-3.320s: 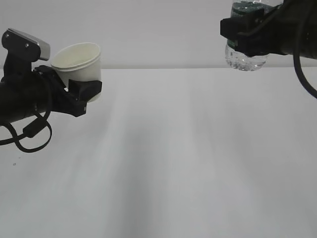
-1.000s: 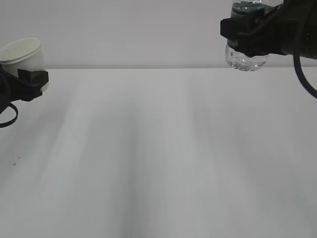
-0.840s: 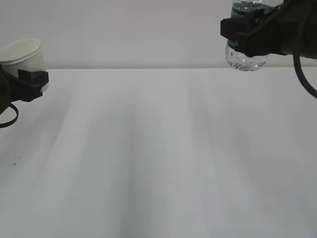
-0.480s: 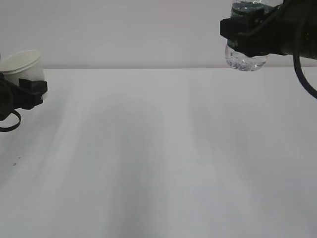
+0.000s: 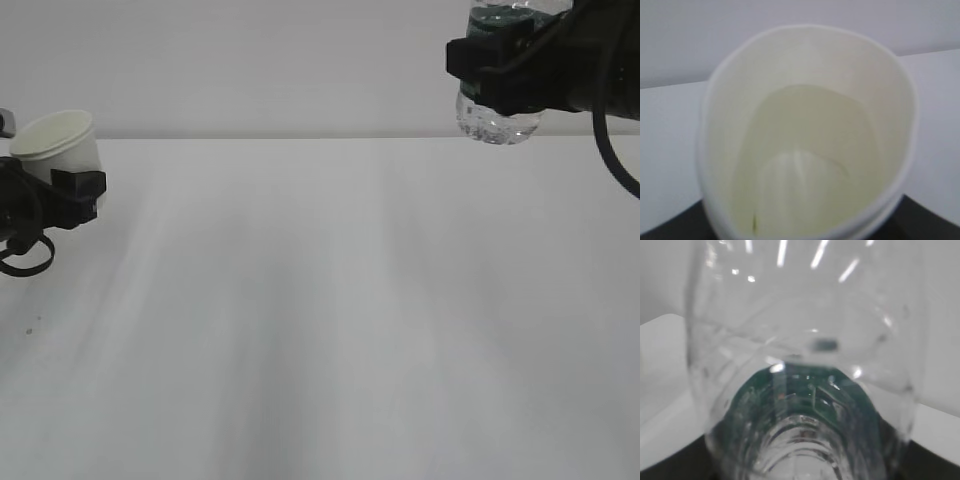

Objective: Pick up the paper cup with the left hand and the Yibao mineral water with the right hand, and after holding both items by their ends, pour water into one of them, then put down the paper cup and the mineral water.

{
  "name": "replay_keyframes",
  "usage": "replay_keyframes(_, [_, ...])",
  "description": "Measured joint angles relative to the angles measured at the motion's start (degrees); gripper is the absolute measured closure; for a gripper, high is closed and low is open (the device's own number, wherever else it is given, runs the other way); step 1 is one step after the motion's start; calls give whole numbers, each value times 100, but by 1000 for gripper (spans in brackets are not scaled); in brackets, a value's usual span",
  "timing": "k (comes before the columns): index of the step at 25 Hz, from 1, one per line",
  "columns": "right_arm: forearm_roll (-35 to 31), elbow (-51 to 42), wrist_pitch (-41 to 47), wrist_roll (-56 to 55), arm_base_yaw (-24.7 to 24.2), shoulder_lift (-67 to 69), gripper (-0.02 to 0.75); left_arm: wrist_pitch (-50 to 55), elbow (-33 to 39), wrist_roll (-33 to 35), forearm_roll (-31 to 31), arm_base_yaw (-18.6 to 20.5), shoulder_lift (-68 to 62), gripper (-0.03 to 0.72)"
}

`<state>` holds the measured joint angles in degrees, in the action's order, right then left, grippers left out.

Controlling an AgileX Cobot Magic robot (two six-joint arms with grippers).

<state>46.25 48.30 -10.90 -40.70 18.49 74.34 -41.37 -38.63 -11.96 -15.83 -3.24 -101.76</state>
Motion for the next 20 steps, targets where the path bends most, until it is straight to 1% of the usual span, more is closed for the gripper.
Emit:
replay_keyframes(7, [0,0,9,0,0,0,330,-221,0,13,30,0,-209,288])
replay_keyframes(13, [0,0,9,0,0,0,330,-328,0,205,258,0,-218,288])
replay_keyframes(20, [0,0,9,0,0,0,330,-371,0,304,283,0,-218,288])
